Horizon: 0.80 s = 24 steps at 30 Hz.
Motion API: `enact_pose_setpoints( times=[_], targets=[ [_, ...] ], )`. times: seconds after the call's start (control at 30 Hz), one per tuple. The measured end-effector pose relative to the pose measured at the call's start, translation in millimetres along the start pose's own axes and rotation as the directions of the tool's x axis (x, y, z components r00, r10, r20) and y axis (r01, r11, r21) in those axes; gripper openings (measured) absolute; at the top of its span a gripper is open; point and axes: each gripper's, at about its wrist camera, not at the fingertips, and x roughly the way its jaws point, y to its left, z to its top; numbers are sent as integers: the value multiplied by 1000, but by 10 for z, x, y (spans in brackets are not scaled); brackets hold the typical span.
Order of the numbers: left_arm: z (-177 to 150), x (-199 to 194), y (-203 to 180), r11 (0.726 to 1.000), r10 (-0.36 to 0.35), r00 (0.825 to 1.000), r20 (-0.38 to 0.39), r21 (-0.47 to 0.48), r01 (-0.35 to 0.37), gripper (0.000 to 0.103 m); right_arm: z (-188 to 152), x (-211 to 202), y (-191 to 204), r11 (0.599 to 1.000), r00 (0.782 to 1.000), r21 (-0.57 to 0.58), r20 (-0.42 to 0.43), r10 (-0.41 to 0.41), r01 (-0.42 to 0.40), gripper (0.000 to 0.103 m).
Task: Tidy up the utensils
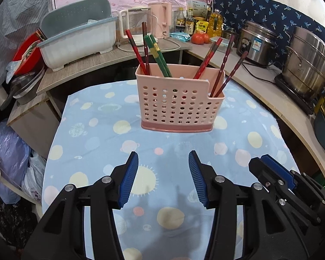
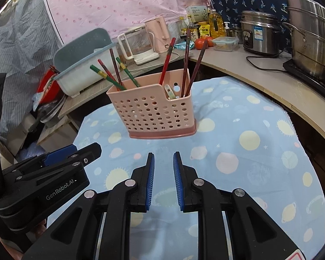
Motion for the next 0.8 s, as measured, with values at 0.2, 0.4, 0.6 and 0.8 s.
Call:
enact_pose_setpoints(
  times=[0.2,0.4,0.6,0.8],
  targets=[
    [-147,15,1,1000,12,1000,-15,3,-12,51,-138,-9,17,1000,1000,-19,-18,-17,16,19],
    [-287,44,-17,1000,25,999,-34,18,-24,51,-227,-9,49,999,999,-36,-30,-34,33,19],
    [-405,72,-12,999,26,998,-54,20,-25,51,-284,-6,64,998,998,-43,-41,-47,45,27],
    [-473,110,6,999,30,997,-69,19,-29,53,-294,-23,31,997,997,-32,-34,-65,64,35]
  ],
)
